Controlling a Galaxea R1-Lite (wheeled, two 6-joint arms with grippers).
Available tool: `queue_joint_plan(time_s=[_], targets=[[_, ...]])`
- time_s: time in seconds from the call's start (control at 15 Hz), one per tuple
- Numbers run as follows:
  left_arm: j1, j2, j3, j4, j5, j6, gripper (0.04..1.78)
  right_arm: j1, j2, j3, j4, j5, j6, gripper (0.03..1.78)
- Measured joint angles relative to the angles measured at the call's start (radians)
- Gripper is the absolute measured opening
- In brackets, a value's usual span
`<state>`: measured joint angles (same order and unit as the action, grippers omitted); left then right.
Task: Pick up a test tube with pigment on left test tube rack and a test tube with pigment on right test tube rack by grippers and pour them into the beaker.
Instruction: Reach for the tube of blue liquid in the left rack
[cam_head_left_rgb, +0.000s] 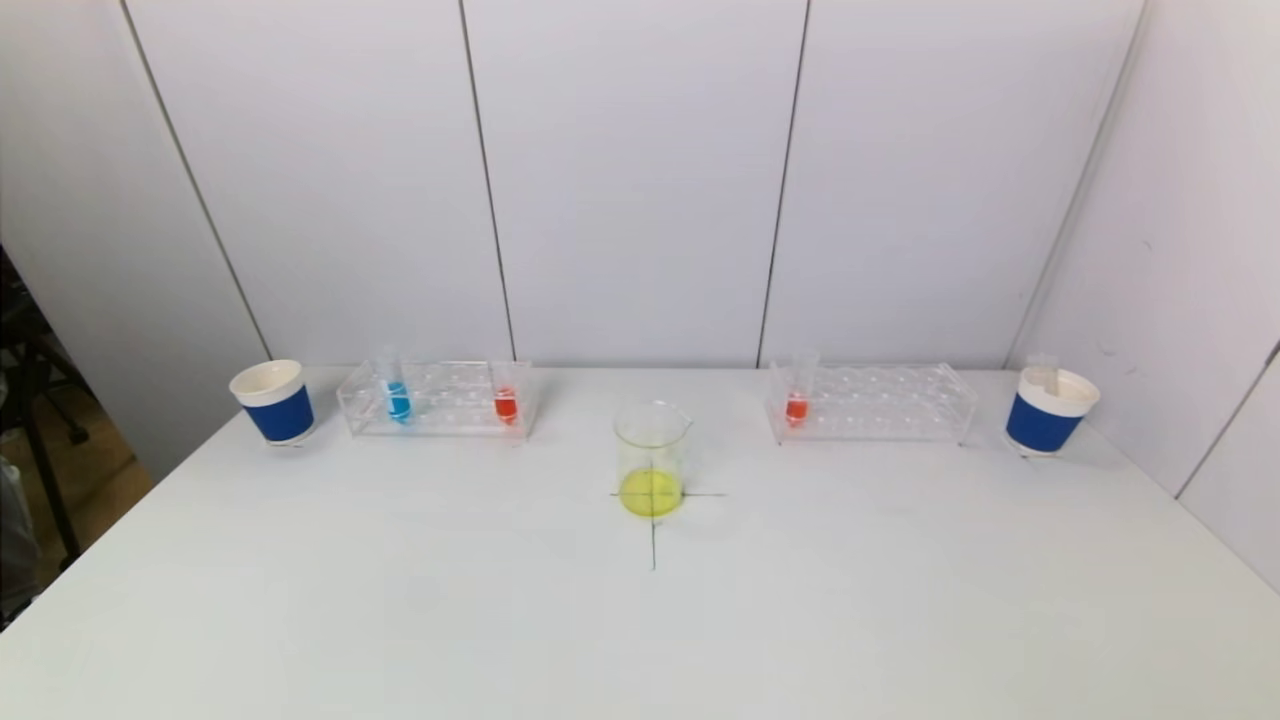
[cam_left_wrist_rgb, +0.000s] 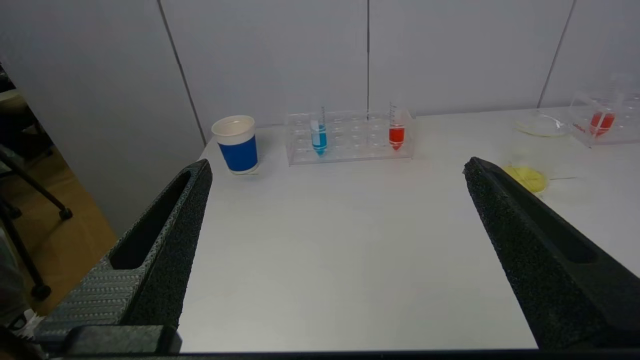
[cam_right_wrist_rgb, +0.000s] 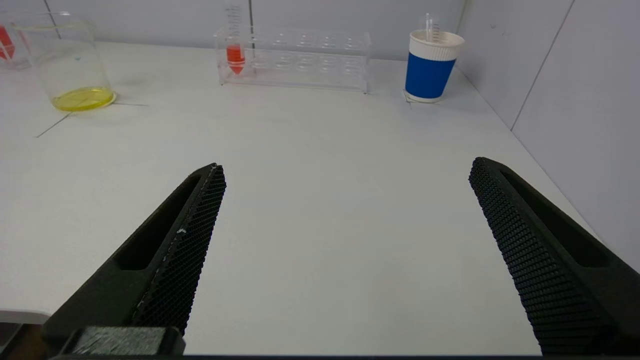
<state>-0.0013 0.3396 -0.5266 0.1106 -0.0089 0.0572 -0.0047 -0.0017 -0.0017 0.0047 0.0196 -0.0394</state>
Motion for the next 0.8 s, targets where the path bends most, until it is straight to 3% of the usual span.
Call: queue_joint_plan(time_s=[0.2,0.8], targets=[[-0.005,0.216,-0.056,-0.106,-0.002,-0.005,1.76,0.0,0.0,0.0,0.0,0.0,0.0,1.77],[0.009,0.977,-0.084,-0.775,-0.013,-0.009,1.76,0.0,0.0,0.0,0.0,0.0,0.0,1.77]])
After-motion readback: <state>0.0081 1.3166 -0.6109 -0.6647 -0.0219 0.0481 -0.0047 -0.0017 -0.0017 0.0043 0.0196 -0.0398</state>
